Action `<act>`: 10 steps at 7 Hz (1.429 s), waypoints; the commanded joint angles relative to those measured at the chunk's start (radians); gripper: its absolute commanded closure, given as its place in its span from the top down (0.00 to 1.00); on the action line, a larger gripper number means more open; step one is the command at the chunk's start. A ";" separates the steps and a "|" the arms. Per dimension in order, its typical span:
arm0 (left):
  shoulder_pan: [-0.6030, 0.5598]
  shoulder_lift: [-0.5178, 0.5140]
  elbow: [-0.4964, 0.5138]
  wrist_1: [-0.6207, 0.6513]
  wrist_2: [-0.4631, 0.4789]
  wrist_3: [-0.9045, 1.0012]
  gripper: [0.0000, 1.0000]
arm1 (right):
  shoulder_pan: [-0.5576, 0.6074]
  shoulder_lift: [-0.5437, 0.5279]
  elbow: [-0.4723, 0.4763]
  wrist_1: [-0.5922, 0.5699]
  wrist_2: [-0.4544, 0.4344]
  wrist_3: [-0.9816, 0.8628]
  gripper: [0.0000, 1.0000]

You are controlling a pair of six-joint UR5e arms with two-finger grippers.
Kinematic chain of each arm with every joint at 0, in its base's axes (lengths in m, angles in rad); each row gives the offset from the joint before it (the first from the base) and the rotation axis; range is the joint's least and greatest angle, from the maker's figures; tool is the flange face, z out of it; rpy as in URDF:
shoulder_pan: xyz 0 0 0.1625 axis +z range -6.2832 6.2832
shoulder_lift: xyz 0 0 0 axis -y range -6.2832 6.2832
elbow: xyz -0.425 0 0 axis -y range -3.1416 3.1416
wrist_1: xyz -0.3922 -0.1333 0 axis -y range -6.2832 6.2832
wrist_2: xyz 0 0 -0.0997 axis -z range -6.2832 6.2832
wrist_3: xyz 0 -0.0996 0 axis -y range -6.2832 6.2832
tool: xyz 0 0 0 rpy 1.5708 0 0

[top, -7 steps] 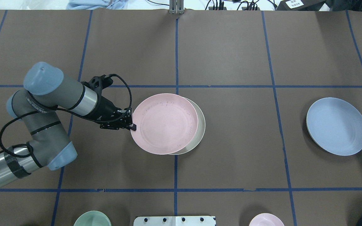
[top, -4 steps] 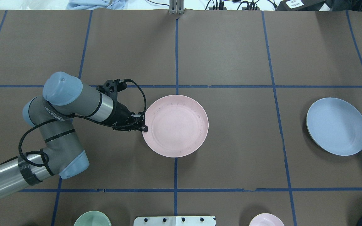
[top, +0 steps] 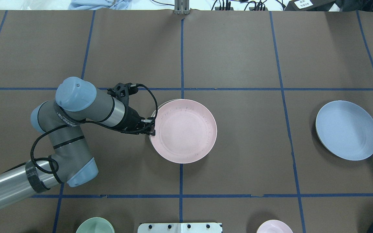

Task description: Stack three plates with pink and blue

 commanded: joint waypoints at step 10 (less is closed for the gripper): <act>-0.174 0.014 -0.012 0.032 -0.007 0.070 0.33 | -0.127 -0.007 -0.124 0.044 0.049 0.132 1.00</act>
